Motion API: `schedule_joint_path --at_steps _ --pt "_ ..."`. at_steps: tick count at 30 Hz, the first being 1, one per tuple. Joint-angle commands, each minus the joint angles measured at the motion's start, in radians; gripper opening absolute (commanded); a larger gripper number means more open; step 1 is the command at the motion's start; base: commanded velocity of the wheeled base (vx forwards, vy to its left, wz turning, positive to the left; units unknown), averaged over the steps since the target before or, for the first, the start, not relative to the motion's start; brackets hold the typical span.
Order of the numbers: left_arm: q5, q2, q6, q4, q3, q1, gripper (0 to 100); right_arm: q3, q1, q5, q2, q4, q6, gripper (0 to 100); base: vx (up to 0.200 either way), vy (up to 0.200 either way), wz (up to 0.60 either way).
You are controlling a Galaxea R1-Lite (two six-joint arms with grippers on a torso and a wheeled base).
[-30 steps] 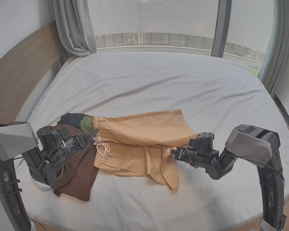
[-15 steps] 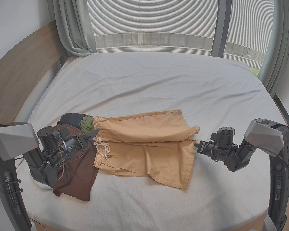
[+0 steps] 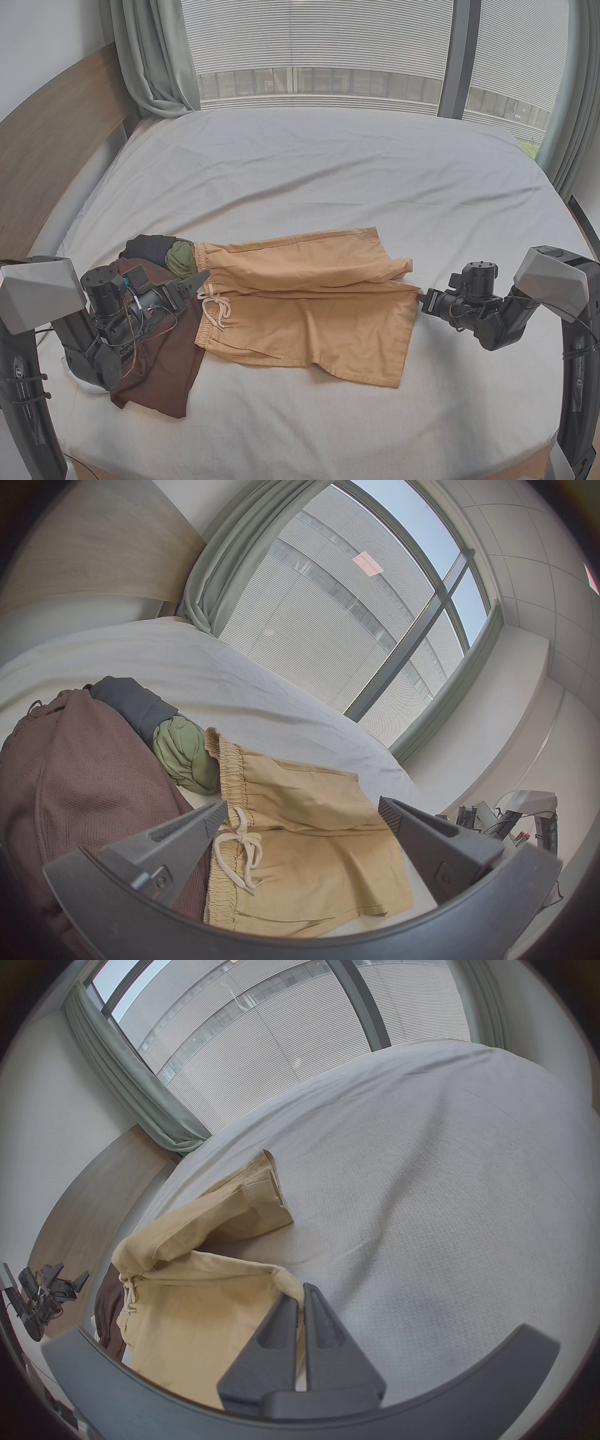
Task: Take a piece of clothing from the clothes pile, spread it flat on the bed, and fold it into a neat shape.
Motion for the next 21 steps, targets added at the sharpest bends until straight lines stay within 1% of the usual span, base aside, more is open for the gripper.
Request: schedule_joint_path --at_steps 1,5,6,10,16,18,20,21 --pt "0.001 0.01 0.0 -0.001 0.001 -0.002 100 -0.001 -0.002 0.0 0.002 -0.003 0.0 0 0.0 0.0 0.0" --pt "0.001 0.01 0.0 -0.001 0.004 -0.002 100 0.003 0.006 0.0 -0.001 -0.008 -0.001 0 0.0 0.0 0.0" --pt "0.001 0.01 0.0 -0.001 0.004 -0.002 100 0.003 0.006 0.0 -0.001 -0.008 -0.001 100 0.0 0.0 0.0" --pt "-0.001 0.013 0.0 0.001 0.012 -0.001 100 0.017 0.009 -0.003 -0.014 -0.031 0.0 100 0.0 0.0 0.0" --pt "-0.001 0.05 0.0 0.006 0.01 0.016 100 0.144 -0.016 -0.003 -0.124 -0.112 -0.017 100 0.0 0.0 0.0" --pt "-0.001 0.057 0.0 0.007 0.012 0.021 100 0.183 -0.017 -0.003 -0.152 -0.137 -0.017 100 0.0 0.0 0.0" --pt "-0.001 0.07 0.0 0.013 0.018 0.021 100 0.255 -0.014 0.0 -0.182 -0.194 -0.015 100 0.0 0.0 0.0" --pt "-0.001 0.07 0.0 0.013 0.018 0.021 100 0.255 -0.014 0.0 -0.182 -0.194 -0.015 100 0.0 0.0 0.0"
